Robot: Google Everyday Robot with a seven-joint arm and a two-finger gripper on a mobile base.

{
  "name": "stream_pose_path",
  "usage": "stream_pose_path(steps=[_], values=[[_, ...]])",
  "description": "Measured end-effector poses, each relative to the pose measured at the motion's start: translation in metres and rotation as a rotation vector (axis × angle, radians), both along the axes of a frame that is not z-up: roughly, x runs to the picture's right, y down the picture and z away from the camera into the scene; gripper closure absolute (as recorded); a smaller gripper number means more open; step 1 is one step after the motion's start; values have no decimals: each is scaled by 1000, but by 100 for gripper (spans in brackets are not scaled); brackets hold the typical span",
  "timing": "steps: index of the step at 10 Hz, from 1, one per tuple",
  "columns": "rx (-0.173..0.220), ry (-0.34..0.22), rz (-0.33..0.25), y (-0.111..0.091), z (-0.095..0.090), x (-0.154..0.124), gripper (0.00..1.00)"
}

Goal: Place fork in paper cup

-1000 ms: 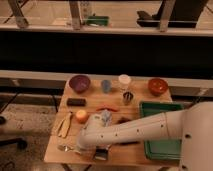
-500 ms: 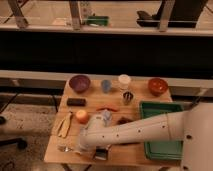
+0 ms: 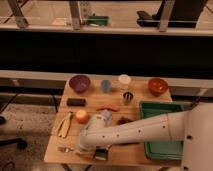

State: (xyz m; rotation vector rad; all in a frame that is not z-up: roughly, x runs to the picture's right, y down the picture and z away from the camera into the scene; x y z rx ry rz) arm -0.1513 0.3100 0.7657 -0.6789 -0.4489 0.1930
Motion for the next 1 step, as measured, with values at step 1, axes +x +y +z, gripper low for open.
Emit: stream_pose_path(steps=[1], values=[[10, -7, -7, 0, -2, -2, 100]])
